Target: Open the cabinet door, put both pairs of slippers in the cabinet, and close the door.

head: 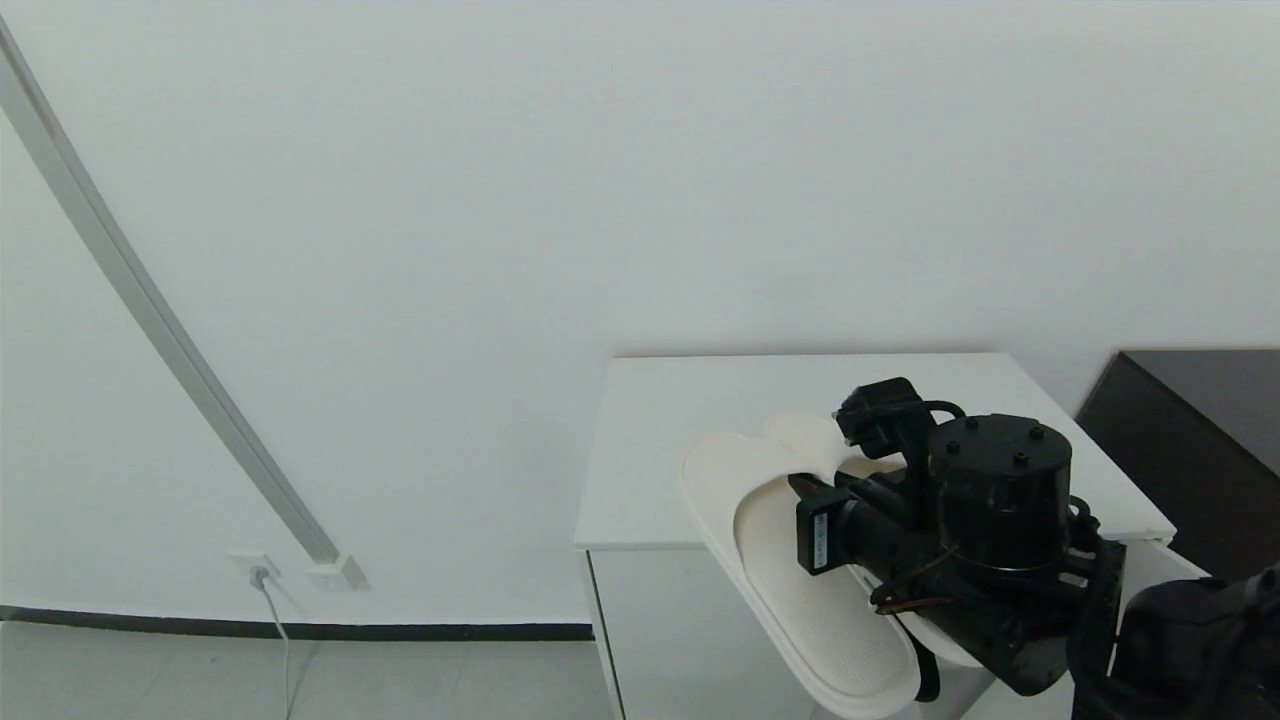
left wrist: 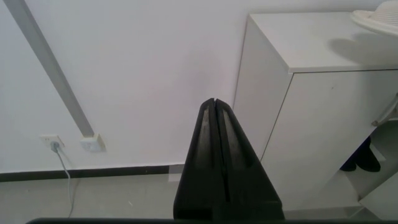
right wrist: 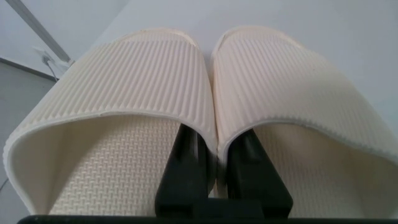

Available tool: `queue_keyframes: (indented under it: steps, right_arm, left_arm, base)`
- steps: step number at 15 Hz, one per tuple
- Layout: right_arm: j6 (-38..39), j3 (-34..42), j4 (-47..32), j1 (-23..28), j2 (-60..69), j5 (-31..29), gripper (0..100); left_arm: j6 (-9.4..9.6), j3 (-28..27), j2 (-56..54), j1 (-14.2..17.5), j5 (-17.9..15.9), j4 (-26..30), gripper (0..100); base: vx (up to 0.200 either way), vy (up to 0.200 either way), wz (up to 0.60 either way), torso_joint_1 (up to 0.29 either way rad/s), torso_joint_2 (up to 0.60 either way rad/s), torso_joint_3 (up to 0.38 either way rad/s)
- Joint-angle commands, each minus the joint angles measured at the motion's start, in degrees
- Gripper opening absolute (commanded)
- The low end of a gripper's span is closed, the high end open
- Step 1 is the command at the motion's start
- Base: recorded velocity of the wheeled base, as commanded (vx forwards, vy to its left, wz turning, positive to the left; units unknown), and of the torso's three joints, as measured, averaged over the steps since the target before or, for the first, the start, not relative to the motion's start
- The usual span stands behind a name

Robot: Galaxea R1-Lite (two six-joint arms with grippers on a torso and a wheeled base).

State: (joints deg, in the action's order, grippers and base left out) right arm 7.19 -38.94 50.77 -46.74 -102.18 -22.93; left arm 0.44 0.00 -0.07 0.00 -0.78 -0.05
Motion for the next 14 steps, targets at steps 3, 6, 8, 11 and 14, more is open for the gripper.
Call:
queue_keyframes:
  steps: [3,6,8,11,14]
  right_arm:
    - [0.01,0.18,0.11,-0.11,-0.65,-0.01,0]
    - [0.01,0.18,0.11,-0.11,-0.91,-0.1,0]
    - [0.01,0.18,0.11,-0.11,-0.91,-0.1,0]
    - [0.01,0.18,0.11,-0.11,-0.91,-0.1,0]
    - [0.01,0.26,0.11,-0.11,-0.91,-0.1,0]
  left_arm:
    - [-0.09,0.0,0.07,0.0,-0.01,-0.04,0]
    - [-0.09,0.0,0.07,0.0,0.08,0.05,0]
    - [-0.09,0.0,0.07,0.0,-0.01,-0.04,0]
    - [-0.09,0.0,0.07,0.0,-0.01,0.05,0]
    - [-0.09,0.0,0.07,0.0,-0.01,-0.04,0]
  base:
    - [0.0,0.0,0.0,0.0,0.0,0.0]
    - [0.0,0.0,0.0,0.0,0.0,0.0]
    - [-0.2,0.0,0.0,0.002,0.0,0.005]
    - [-0.2,0.0,0.0,0.007,0.01,0.002]
    - [-0.2,0.0,0.0,-0.007,0.0,0.009]
